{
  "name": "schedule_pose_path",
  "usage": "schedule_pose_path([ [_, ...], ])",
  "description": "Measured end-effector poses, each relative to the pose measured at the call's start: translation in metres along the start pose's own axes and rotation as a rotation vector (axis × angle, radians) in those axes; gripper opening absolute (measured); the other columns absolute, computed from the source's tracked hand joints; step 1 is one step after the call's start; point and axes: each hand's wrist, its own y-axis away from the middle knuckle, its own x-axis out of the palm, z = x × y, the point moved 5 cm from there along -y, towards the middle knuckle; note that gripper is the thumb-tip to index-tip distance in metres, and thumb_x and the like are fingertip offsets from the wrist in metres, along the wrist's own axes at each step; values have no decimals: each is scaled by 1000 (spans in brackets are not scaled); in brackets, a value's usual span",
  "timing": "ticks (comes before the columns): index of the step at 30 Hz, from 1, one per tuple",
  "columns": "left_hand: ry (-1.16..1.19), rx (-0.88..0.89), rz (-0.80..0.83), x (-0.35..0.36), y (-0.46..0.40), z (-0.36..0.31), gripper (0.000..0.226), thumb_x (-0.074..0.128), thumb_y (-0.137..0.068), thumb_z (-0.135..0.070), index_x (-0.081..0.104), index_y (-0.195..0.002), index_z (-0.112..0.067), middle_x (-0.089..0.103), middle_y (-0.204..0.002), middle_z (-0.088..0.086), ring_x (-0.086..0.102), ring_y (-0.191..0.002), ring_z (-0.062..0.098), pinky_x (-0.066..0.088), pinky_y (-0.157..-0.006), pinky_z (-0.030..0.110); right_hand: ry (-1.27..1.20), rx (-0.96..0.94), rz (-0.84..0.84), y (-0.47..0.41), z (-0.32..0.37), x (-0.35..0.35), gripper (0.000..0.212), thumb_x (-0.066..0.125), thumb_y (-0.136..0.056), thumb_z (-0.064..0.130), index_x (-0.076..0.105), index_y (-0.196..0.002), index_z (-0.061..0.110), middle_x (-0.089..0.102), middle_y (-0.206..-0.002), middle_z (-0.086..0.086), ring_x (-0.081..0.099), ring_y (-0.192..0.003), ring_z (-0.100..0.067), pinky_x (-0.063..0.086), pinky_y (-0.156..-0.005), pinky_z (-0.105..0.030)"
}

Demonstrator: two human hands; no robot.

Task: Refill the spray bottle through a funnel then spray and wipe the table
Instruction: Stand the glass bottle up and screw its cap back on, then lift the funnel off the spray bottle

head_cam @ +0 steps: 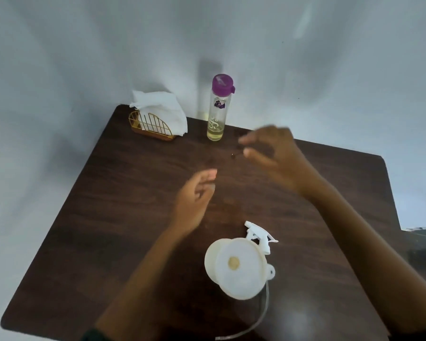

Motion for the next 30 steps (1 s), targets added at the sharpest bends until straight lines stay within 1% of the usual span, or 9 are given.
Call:
schedule_pose_path([
  [1, -6, -11, 13, 1, 22, 7, 37, 51, -94, -5, 58, -116, -34, 63, -118, -14, 57, -105, -8, 48, -95, 19, -33, 11, 70, 21, 1, 4, 24, 59, -86, 38, 69, -105, 28, 66, -105, 10, 58, -105, -10, 47, -94, -38],
  [3, -39, -48, 54, 4, 59, 27, 47, 48, -91, -5, 60, -113, -44, 62, -120, -22, 55, -113, -5, 45, -103, 30, -100, 73, 231, 62, 4, 12, 20, 60, -91, 33, 68, -109, 28, 62, -104, 21, 55, -102, 9, 43, -90, -14],
  [5, -85, -80, 118, 8, 91, 42, 54, 49, -84, -9, 59, -116, -51, 59, -126, -25, 51, -123, 1, 43, -107, 37, -134, 162, 362, 102, 9, 20, 26, 57, -91, 37, 63, -115, 32, 58, -106, 25, 53, -99, 16, 39, -80, 0],
  [9, -292, -104, 203, 22, 127, 53, 55, 63, -90, -21, 40, -134, -46, 45, -140, -19, 41, -133, 7, 37, -112, 35, -225, 340, 500, 154, 17, 30, 53, 47, -86, 55, 45, -134, 33, 52, -124, 18, 55, -106, -2, 48, -81, -15],
  [13, -422, -98, 194, 29, 132, 50, 59, 64, -89, -36, 40, -141, -27, 48, -140, -9, 44, -129, 12, 40, -107, 30, -292, 368, 468, 175, 24, 42, 49, 47, -95, 43, 35, -142, 32, 53, -130, 10, 60, -99, -13, 56, -80, -28],
  [16, -496, -88, 173, 31, 130, 51, 61, 68, -85, -39, 44, -138, -22, 53, -135, 0, 49, -122, 16, 46, -101, 33, -288, 359, 370, 176, 24, 44, 45, 45, -99, 33, 33, -142, 32, 57, -127, 3, 61, -78, -10, 57, -71, -26],
  [20, -503, -100, 161, 30, 130, 55, 61, 70, -82, -42, 46, -135, -22, 54, -130, -1, 52, -116, 15, 48, -98, 33, -328, 343, 291, 176, 30, 43, 46, 47, -97, 33, 37, -141, 26, 52, -134, 4, 54, -76, -4, 51, -59, -15],
  [26, -501, -85, 168, 28, 130, 60, 63, 69, -81, -46, 46, -135, -24, 56, -130, -4, 52, -117, 16, 49, -98, 38, -365, 314, 259, 177, 32, 42, 40, 50, -96, 30, 45, -136, 25, 57, -127, 7, 61, -70, 8, 52, -58, -17],
  [30, -475, -88, 174, 28, 131, 63, 65, 68, -78, -51, 46, -135, -29, 56, -130, -6, 52, -116, 14, 50, -97, 39, -328, 343, 285, 178, 33, 40, 37, 50, -97, 26, 48, -133, 22, 60, -110, 9, 61, -66, 2, 55, -66, -25],
])
